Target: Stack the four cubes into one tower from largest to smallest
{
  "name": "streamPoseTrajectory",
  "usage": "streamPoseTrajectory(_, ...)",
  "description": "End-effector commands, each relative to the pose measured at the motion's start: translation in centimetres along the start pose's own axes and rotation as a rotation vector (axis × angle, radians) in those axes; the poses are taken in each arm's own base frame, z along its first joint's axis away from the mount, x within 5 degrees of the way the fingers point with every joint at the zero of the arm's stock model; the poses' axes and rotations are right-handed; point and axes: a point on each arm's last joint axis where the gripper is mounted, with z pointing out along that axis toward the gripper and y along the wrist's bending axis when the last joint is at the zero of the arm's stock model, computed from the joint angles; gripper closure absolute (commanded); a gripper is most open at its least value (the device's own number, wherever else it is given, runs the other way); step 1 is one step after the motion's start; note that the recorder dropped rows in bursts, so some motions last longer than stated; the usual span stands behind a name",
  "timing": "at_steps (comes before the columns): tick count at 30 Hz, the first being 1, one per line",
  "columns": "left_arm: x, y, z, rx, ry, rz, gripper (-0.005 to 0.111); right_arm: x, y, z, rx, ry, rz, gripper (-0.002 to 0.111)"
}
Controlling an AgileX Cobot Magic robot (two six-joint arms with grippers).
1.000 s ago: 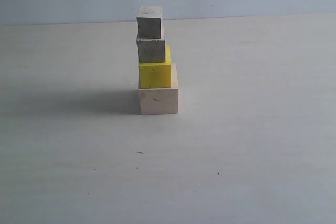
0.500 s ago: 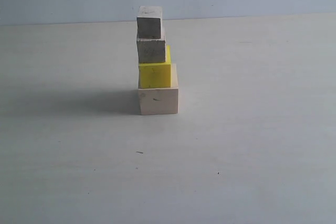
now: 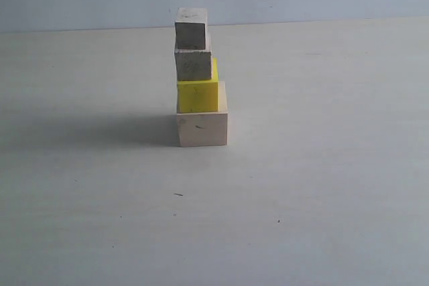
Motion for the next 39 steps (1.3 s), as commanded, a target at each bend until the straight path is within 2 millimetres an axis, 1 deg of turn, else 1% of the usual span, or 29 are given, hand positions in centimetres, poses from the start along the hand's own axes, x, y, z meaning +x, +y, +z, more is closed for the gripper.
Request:
streamPoseTrajectory(1, 0.02, -0.06, 0.01, 0.015, -0.008, 0.074, 0.107, 0.13, 0.02, 0.0, -0.003, 0.003, 0.004, 0.108)
streamPoseTrajectory(35, 0.04, -0.06, 0.01, 0.015, -0.006, 0.082, 0.107, 0.13, 0.02, 0.0, -0.003, 0.003, 0.004, 0.108)
streamPoseTrajectory(39, 0.04, -0.06, 0.01, 0.015, -0.006, 0.082, 0.107, 0.49, -0.34, -0.03, 0.039, 0.038, -0.044, 0.108)
